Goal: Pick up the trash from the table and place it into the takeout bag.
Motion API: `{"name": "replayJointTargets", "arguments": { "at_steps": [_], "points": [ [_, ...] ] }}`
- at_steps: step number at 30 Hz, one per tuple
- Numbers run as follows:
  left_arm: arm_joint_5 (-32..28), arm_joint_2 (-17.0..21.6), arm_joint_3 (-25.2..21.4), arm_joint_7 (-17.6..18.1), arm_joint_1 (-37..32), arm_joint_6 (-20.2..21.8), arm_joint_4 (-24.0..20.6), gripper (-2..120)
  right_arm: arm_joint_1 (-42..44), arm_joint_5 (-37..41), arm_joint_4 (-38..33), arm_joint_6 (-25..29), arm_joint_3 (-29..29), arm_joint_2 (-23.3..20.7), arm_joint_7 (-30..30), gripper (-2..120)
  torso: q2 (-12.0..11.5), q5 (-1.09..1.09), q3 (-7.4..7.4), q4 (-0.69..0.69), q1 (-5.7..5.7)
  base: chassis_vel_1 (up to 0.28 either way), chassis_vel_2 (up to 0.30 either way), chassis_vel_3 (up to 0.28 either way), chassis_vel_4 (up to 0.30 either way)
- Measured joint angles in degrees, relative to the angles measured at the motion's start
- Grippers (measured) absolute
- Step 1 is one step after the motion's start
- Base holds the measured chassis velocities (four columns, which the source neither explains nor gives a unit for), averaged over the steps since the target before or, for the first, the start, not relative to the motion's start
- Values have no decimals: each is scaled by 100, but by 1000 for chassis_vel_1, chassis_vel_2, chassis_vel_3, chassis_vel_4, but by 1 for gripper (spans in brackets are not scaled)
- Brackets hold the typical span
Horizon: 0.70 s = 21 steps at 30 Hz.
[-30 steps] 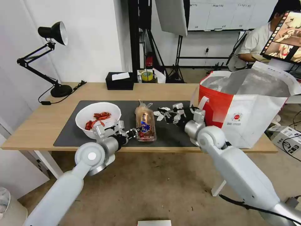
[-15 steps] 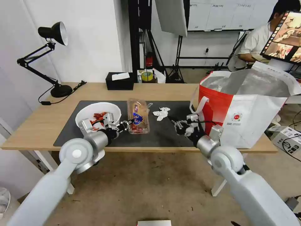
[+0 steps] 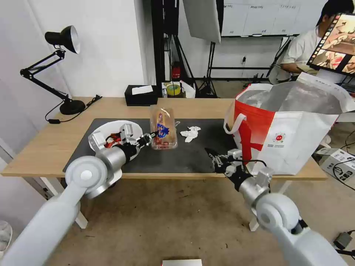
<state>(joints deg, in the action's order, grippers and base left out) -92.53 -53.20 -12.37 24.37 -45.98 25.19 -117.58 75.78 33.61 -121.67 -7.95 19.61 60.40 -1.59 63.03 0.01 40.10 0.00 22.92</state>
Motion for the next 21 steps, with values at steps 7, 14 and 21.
{"name": "replayJointTargets", "arguments": {
  "at_steps": [7,14,21],
  "points": [
    [-81,-68,176,26,493,-51,58,0,1055,-943,-390,856,421,270,-190,0,0,-1,0,1,0,0,0,0,0],
    [-385,-201,587,161,1168,-168,90,0,2299,-1587,-505,1477,982,646,-124,7,1,0,0,-1,-1,0,0,0,0],
    [-476,-505,1183,221,2052,-220,377,0,2672,-1844,-530,1842,1067,872,-97,30,0,0,0,0,0,0,0,0,0]
  ]
}}
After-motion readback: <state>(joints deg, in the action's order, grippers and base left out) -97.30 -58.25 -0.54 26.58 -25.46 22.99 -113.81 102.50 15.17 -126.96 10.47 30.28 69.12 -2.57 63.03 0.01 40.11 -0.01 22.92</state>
